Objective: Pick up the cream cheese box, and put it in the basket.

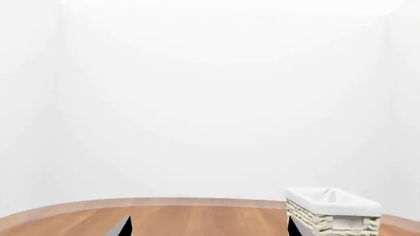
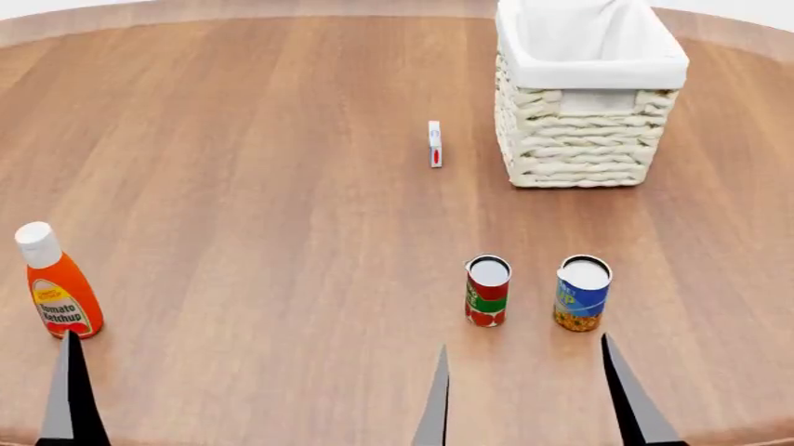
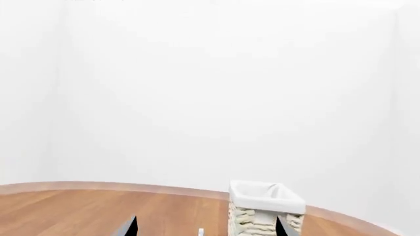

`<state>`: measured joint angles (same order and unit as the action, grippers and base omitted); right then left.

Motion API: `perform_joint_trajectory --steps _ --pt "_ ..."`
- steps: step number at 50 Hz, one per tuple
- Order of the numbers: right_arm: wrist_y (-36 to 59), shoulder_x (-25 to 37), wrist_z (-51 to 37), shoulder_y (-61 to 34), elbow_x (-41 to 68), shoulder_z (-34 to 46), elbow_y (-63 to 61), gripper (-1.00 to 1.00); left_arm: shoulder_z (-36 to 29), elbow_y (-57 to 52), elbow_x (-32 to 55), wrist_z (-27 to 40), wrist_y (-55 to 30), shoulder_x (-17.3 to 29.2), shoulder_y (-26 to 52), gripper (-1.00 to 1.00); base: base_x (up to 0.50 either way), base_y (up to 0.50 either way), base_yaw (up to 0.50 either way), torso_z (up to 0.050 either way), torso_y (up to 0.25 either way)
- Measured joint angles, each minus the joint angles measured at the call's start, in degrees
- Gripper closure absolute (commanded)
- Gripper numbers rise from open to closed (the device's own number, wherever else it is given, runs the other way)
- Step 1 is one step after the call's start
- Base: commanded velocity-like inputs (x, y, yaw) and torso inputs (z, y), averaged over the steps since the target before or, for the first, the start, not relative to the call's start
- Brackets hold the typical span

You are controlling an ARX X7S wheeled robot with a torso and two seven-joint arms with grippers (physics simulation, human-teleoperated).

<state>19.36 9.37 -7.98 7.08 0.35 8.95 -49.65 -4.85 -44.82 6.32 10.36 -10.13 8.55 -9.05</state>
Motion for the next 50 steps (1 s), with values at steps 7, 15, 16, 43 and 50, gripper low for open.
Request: perform_joint_trajectory --steps 7,15,16,43,50 --pt "0.0 0.4 -0.5 0.0 0.0 0.2 -0.3 -1.0 -0.4 -0.3 0.0 0.4 0.3 0.4 -0.2 -1.0 0.0 0.08 0.0 0.0 0.0" --pt "-0.2 0.8 -1.0 0.0 0.2 0.3 -0.4 -1.0 -0.9 -0.4 -0.1 0.9 0.6 0.9 -0.2 -1.0 0.0 0.12 0.0 0.0 0.0" --pt "-0.2 0.8 -1.0 0.0 0.2 0.4 -0.4 -1.0 -1.0 -0.4 -0.1 1.0 0.6 0.9 -0.2 -1.0 0.0 0.11 0.0 0.0 0.0" --pt "0.9 1.5 -3.1 -0.8 -0.6 1.4 0.9 -1.0 -2.4 0.1 -0.3 2.3 1.5 2.2 -0.3 -1.0 0.06 0.02 0.0 0.0 0.0" --pt "1.0 1.7 -3.4 -1.0 -0.5 1.6 1.1 -1.0 -2.7 0.3 -0.4 2.7 1.7 2.5 -0.2 -1.0 0.36 0.0 0.0 0.0 0.0"
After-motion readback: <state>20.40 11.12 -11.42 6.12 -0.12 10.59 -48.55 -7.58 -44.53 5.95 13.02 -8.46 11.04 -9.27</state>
